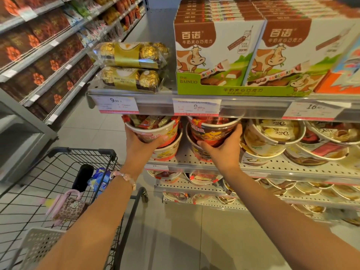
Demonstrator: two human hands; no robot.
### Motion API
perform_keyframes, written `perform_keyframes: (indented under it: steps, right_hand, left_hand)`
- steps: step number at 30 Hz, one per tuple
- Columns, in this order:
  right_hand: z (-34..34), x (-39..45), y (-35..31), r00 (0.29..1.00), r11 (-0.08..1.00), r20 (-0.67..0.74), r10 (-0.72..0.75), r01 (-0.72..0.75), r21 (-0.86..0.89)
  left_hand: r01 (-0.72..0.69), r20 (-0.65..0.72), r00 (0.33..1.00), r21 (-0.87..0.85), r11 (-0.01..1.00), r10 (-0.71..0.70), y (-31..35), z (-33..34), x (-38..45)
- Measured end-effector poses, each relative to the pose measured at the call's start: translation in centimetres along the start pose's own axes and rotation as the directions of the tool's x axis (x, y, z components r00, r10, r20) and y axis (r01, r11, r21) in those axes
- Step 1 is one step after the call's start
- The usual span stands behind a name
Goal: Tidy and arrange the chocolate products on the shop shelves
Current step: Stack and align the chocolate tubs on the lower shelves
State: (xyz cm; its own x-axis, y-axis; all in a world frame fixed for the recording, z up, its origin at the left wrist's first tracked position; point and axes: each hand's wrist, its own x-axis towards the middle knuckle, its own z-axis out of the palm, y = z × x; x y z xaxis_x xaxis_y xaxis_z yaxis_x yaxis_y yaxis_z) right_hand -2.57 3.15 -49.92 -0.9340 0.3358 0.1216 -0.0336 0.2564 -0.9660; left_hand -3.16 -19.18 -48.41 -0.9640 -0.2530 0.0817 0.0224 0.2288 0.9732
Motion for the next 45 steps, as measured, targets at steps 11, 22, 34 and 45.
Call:
perform_keyframes:
  steps: [11,22,34,45]
  right_hand:
    - [0.3,0.6,1.0,0.999,0.994,0.036,-0.041,0.044,-0.105]
    - [-3.6,3.8,1.2,0.880,0.990,0.475,0.031,0.038,-0.136]
    - [-2.7,2.7,-1.0,0.977,0.995,0.208,-0.050,0.067,-0.075]
    - [-1.8,1.9,-1.3,0.994,0.999,0.093,-0.049,0.050,-0.002]
  left_hand:
    - [-0.008,0.036,0.999,-0.011,1.000,0.008,-0.4,-0.3,0.2]
    - [0.033,0.099,0.995,-0.019,0.999,-0.031,-0.6,-1.6,0.6]
    - [0.041,0.126,0.991,-0.044,0.998,-0.035,-0.5,-1.7,0.7]
    - [0.031,0.128,0.991,-0.058,0.998,-0.023,-0.8,-2.0,0.6]
